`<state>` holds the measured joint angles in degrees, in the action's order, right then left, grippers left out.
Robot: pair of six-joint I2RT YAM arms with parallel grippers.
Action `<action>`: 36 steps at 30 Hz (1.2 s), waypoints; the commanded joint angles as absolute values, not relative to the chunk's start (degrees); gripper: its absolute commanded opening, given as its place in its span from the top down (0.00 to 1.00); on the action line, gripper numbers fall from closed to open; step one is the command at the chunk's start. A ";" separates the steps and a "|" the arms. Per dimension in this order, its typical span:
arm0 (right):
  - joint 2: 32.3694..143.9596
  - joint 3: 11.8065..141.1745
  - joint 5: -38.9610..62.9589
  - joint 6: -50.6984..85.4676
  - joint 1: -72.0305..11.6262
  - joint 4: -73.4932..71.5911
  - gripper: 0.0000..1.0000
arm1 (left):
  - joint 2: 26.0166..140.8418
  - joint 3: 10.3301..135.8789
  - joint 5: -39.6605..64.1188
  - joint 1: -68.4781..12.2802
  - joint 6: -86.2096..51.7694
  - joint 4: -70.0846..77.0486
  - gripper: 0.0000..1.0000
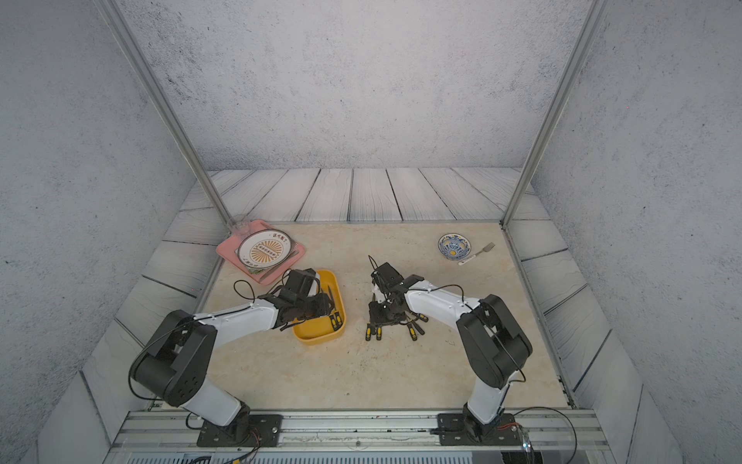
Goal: Put the file tool into the storage box
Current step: Place the file tool in the storage box, then pick up the file tool from the center of the board.
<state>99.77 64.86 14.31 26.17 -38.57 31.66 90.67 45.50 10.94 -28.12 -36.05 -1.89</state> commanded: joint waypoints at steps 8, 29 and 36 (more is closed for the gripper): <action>103.62 63.13 10.00 25.75 -38.59 33.08 0.66 | 87.90 45.81 10.90 -27.78 -35.94 -1.55 0.58; 104.54 63.92 0.35 27.33 -41.09 37.16 0.95 | 86.38 45.18 12.98 -27.78 -35.60 0.13 0.45; 99.14 65.48 2.58 27.10 -41.06 34.82 0.98 | 85.94 44.53 16.77 -27.77 -35.95 3.52 0.41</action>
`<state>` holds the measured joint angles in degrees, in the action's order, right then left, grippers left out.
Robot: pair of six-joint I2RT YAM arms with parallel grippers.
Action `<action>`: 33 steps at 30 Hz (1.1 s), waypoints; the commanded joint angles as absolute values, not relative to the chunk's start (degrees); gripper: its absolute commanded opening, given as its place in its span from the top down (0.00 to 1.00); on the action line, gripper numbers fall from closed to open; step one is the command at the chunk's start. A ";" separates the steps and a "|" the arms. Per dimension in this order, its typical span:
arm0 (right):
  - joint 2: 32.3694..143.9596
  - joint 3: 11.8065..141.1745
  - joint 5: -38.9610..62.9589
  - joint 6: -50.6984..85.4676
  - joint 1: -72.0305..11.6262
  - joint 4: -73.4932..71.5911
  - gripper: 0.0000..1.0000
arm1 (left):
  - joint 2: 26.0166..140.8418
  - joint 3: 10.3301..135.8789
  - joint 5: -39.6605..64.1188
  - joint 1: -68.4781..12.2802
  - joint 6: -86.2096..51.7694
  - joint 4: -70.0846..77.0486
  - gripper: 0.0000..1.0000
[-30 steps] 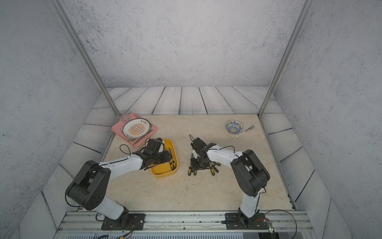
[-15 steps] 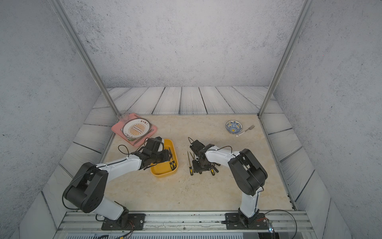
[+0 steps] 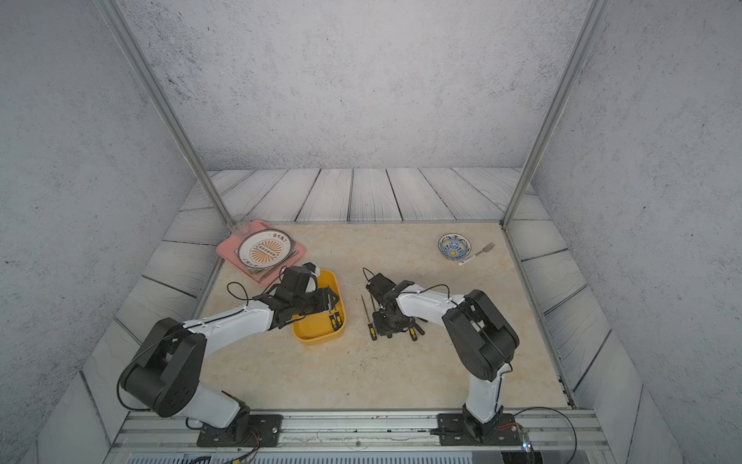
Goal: Put the file tool into the storage box
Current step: Pick up the file tool from the center of the board, then place the file tool in the storage box.
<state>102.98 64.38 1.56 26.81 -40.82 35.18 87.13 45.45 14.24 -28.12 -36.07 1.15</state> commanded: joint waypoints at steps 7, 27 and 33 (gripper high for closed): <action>96.60 65.62 15.32 25.98 -41.13 28.51 0.97 | 86.46 43.94 21.80 -27.77 -36.83 8.14 0.36; 104.31 80.20 25.76 21.08 -44.14 28.90 0.96 | 87.01 44.68 25.45 -27.84 -37.07 10.06 0.52; 106.13 82.01 24.55 21.83 -44.11 29.15 0.96 | 86.57 44.71 25.81 -27.80 -36.11 9.18 0.97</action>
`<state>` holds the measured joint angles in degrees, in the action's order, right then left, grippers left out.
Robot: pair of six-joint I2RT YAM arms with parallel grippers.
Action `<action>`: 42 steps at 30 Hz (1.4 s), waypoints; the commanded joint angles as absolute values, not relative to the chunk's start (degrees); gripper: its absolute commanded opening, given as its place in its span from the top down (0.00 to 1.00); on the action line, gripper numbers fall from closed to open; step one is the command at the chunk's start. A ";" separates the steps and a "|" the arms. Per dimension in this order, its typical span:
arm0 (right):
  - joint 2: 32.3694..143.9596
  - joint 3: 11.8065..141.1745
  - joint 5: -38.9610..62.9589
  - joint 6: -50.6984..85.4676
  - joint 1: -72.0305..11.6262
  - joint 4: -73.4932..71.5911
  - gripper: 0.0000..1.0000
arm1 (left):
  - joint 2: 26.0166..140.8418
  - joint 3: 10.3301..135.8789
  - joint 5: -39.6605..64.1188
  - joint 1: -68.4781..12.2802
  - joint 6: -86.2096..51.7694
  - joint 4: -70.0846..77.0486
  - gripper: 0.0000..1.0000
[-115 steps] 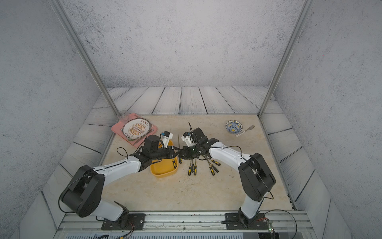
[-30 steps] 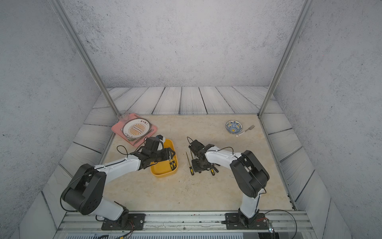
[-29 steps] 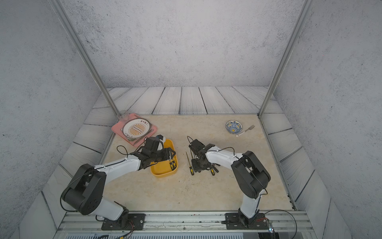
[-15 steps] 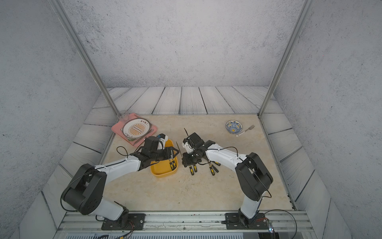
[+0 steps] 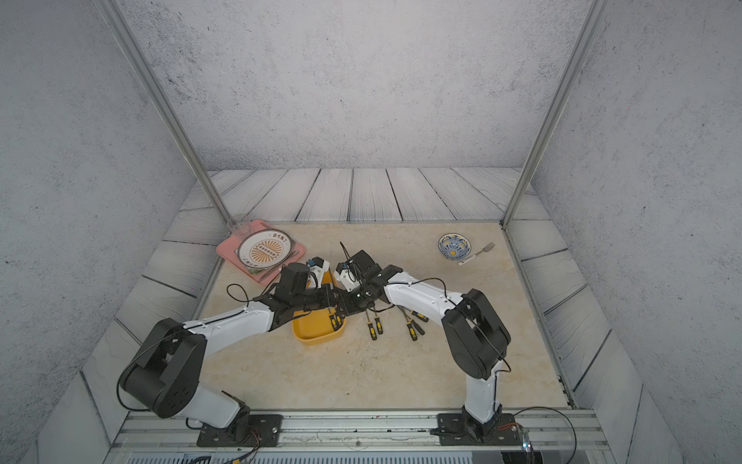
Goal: Put the file tool into the storage box
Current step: Place the file tool in the storage box.
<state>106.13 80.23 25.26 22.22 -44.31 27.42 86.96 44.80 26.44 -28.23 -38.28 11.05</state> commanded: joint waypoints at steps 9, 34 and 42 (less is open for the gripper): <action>105.35 80.87 19.46 23.39 -44.07 29.51 0.72 | 86.81 43.89 20.39 -27.77 -36.03 5.73 1.00; 107.70 79.52 3.76 23.67 -44.03 36.92 0.71 | 95.11 52.40 8.83 -26.98 -34.72 -12.53 0.48; 111.12 78.38 -2.72 25.67 -42.64 40.74 0.71 | 94.57 51.80 9.58 -26.98 -35.17 -11.65 0.48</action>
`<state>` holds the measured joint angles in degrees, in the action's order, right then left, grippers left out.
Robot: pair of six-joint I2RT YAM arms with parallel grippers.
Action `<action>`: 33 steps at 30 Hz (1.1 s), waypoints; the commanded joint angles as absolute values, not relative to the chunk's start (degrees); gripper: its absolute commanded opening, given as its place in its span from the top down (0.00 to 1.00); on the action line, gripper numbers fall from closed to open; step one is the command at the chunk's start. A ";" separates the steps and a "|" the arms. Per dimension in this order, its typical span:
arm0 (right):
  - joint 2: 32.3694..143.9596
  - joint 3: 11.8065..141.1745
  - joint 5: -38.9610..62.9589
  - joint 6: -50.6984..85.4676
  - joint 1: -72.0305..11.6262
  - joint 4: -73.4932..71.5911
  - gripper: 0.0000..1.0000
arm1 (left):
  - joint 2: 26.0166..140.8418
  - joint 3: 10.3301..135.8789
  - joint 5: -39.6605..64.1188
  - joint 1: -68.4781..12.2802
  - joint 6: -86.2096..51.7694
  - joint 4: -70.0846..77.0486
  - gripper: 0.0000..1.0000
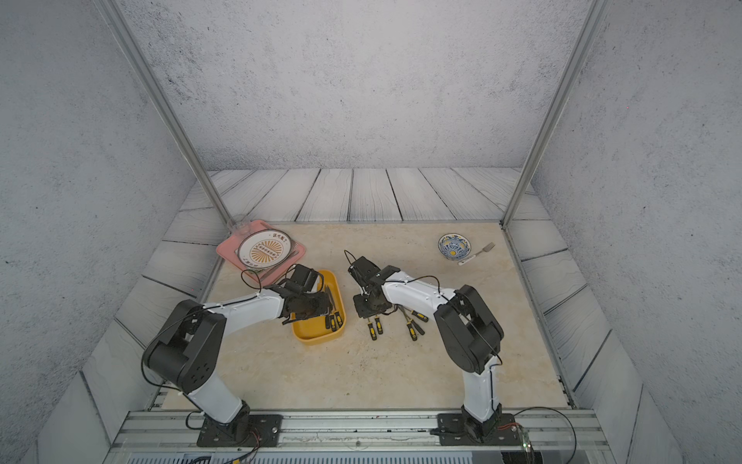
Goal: Put the file tool into the storage box
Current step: Place the file tool in the storage box, then pick up the file tool from the center of the board.
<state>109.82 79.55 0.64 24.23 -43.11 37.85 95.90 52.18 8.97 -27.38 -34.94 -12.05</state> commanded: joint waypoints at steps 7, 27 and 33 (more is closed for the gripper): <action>113.74 77.28 -2.42 25.61 -42.57 41.75 0.71 | 94.22 51.67 9.71 -26.96 -35.14 -11.39 0.48; 104.07 72.49 5.21 25.30 -42.45 32.72 1.00 | 89.88 48.04 15.07 -26.96 -35.95 -2.62 0.37; 102.03 72.36 15.77 24.81 -42.51 28.09 1.00 | 88.79 46.60 19.93 -27.07 -36.69 2.55 0.37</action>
